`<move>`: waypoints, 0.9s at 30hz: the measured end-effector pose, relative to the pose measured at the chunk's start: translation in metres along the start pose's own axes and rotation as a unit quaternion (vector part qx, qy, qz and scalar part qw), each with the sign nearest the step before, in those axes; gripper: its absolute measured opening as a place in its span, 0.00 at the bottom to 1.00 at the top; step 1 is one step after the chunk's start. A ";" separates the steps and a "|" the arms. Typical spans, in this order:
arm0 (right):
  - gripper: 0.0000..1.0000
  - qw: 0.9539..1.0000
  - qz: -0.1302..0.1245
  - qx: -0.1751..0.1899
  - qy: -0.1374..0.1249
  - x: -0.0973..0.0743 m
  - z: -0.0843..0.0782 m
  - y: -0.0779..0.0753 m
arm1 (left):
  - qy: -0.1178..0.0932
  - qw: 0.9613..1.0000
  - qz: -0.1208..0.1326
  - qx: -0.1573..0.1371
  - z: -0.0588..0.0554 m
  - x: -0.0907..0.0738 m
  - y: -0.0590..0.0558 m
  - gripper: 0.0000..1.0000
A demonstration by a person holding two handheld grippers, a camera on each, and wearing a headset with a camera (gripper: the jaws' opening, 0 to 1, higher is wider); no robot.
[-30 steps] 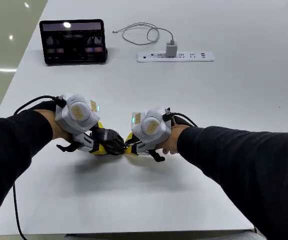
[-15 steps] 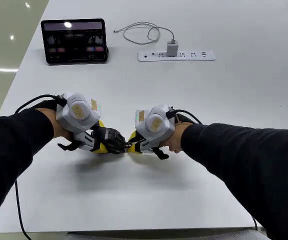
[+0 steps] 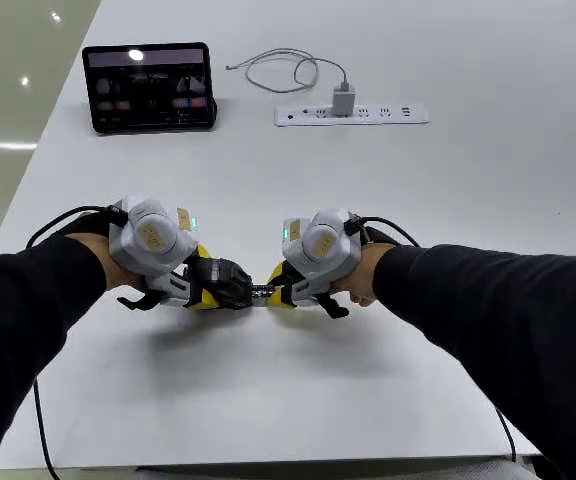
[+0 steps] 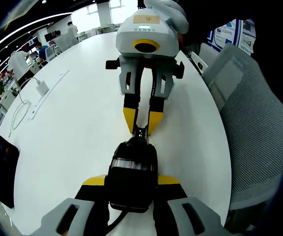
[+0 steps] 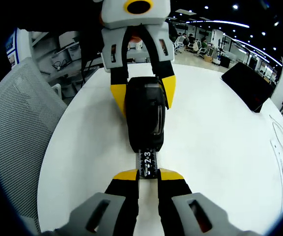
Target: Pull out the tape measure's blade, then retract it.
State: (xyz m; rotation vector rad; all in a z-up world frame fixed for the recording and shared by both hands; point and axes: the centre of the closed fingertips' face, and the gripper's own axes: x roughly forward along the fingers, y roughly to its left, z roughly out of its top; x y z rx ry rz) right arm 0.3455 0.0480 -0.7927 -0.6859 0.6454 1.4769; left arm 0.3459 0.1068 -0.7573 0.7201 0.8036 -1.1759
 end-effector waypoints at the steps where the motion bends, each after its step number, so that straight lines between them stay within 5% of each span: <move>1: 0.09 1.000 -0.001 0.000 0.001 -0.002 -0.003 -0.001 | 0.001 1.000 -0.001 -0.001 0.000 0.000 0.000 0.30; 27: 0.09 1.000 -0.012 0.023 0.007 -0.039 -0.042 -0.002 | -0.006 1.000 -0.012 0.026 0.031 0.018 -0.005 0.29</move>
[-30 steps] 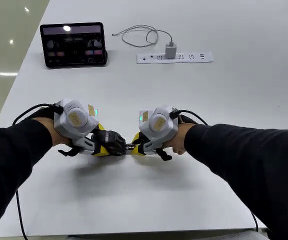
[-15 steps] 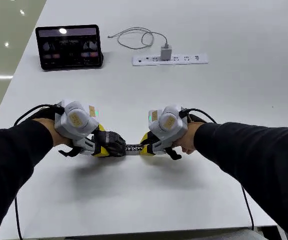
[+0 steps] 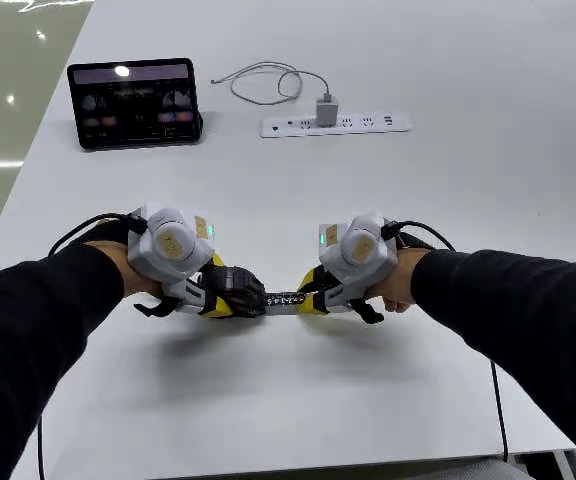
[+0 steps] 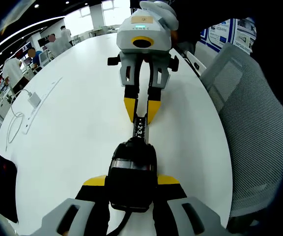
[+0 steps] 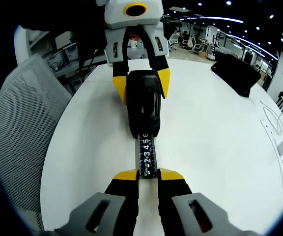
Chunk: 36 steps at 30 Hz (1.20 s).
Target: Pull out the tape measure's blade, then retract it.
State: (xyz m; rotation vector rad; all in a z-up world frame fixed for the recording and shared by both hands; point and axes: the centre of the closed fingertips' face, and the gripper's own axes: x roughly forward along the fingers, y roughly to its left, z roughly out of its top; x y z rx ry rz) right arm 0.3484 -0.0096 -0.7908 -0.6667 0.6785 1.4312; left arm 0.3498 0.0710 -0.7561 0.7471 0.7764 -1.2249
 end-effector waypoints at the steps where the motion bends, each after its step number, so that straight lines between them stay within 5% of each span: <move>1: 0.09 1.000 0.000 -0.001 0.001 -0.001 0.000 0.000 | 0.000 1.000 0.000 0.000 0.000 0.000 0.000 0.29; 23: 0.09 1.000 0.000 0.006 0.024 -0.030 -0.035 -0.004 | -0.001 1.000 -0.004 -0.006 0.000 0.002 0.000 0.30; 36: 0.11 0.999 -0.002 0.003 0.033 -0.028 -0.034 -0.002 | 0.003 1.000 -0.003 -0.001 0.001 0.005 0.001 0.30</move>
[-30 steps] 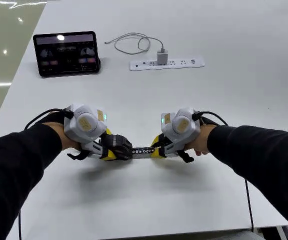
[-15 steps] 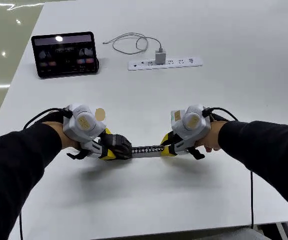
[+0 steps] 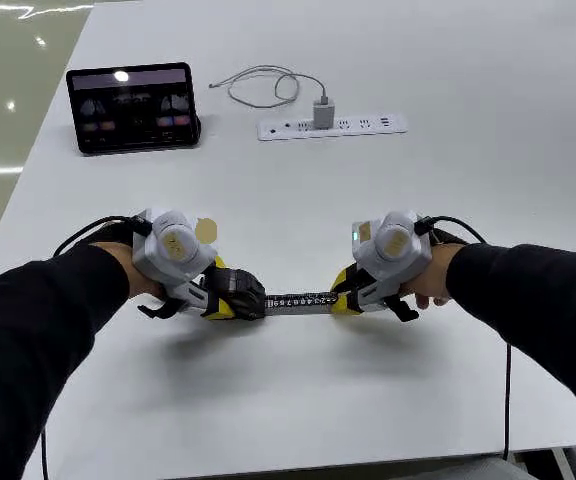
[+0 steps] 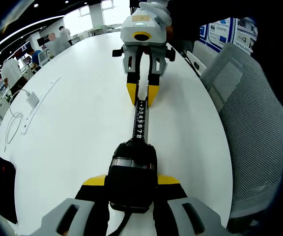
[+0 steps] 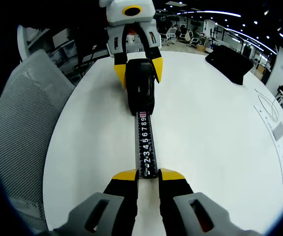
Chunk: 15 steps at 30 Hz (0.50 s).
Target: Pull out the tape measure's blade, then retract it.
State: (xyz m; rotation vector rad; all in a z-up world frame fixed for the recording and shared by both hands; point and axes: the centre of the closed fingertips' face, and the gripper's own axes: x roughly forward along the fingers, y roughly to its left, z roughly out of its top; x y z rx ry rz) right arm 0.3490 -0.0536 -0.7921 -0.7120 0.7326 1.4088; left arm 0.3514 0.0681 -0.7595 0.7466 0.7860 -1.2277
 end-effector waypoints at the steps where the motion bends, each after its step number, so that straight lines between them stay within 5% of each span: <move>1: 0.11 1.000 -0.003 -0.007 0.006 0.000 -0.001 -0.001 | 0.000 1.000 0.000 -0.001 0.000 0.000 0.000 0.30; 15: 0.11 1.000 -0.010 -0.004 0.003 0.003 0.002 -0.005 | -0.004 1.000 0.003 -0.015 -0.001 -0.002 0.003 0.30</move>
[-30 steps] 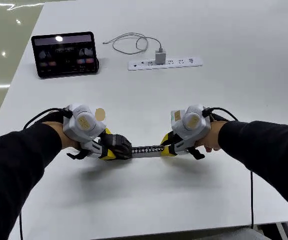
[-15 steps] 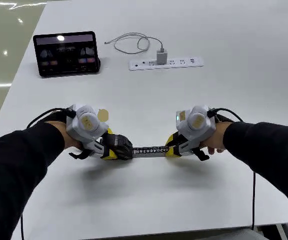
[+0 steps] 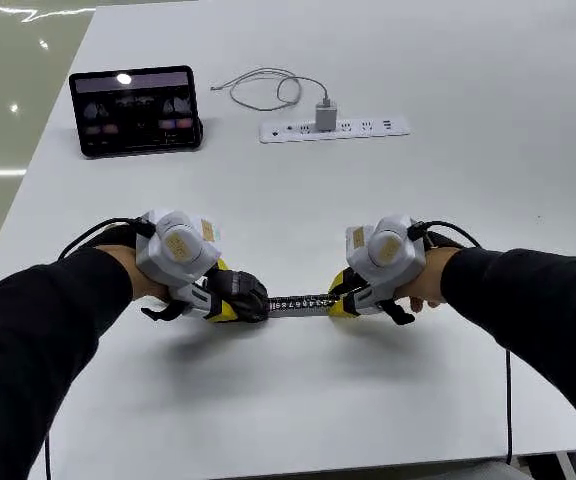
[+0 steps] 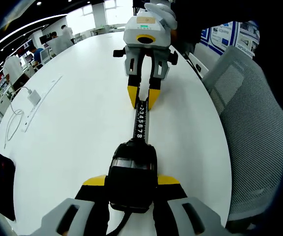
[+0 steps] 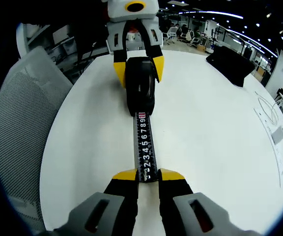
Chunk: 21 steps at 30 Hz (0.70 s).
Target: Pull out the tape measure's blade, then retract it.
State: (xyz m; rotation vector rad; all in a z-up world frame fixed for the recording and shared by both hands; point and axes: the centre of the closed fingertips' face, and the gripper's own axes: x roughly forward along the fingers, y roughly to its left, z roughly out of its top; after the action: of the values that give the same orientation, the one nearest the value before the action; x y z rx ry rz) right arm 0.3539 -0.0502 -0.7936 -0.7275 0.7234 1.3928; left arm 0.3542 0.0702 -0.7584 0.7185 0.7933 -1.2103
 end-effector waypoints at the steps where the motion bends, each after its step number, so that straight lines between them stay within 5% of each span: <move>1: 0.11 1.000 0.000 -0.002 -0.001 -0.001 0.000 -0.001 | -0.001 1.000 0.000 0.001 0.000 0.000 0.000 0.30; 21: 0.10 1.000 0.000 0.015 0.002 -0.014 -0.017 -0.002 | -0.003 1.000 -0.001 0.008 0.015 0.009 -0.001 0.30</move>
State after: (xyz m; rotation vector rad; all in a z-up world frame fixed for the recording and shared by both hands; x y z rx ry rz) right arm 0.3547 -0.0718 -0.7927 -0.7065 0.7459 1.3777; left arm 0.3566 0.0530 -0.7583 0.7267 0.7797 -1.2214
